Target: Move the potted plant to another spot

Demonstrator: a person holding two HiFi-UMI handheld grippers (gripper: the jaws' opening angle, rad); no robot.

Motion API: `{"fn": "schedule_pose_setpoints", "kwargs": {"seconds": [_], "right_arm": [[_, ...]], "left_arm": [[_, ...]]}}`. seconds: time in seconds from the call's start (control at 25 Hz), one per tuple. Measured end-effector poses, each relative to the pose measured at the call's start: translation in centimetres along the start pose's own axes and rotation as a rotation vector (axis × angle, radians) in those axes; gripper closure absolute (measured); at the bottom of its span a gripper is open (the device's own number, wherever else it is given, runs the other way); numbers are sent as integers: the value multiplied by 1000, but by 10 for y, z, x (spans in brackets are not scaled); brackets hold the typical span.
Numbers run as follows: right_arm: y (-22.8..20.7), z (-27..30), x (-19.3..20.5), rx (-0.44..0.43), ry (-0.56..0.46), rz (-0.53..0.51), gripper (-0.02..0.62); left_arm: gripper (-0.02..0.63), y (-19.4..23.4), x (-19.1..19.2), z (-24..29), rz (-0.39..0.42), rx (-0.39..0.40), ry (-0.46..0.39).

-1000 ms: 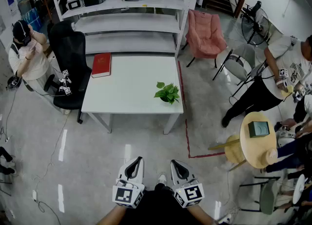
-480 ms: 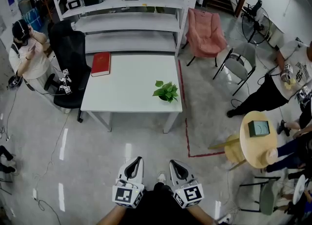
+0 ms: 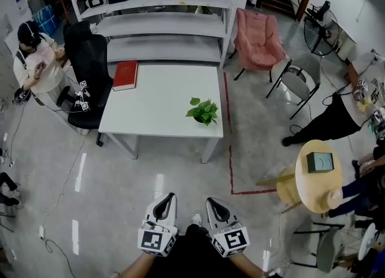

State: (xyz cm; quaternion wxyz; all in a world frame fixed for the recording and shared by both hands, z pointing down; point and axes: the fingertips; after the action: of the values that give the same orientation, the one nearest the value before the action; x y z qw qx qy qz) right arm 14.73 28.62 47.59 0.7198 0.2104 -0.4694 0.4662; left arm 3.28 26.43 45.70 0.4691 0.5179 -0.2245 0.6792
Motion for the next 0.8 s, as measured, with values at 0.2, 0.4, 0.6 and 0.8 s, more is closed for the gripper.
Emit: {"fn": "schedule_pose_setpoints", "kwargs": {"seconds": [0.2,0.4,0.6,0.8], "right_arm": [[-9,0,2,-50,0,-10,583],[-16,8,0,-97,4,-30,583],[-19,22,-4,-118,15,-31,583],[-28,53,-14,-96,25,-48,582]], "left_arm": [[586,-10,3,7,1,-47,7],[586,-12,4,11,-7,-86,16],[586,-6,2,18,-5,-100,28],[586,18,-8,40,-17,-80,17]]}}
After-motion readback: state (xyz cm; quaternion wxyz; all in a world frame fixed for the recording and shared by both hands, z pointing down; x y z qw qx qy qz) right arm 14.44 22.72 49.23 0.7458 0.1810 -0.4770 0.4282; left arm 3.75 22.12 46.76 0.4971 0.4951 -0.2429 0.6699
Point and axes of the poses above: the fingertips, and each gripper's own axes: z forward along the fingers, y to its left, x out of its underside, and after that the axes turned 15 degrees about y, right-handed
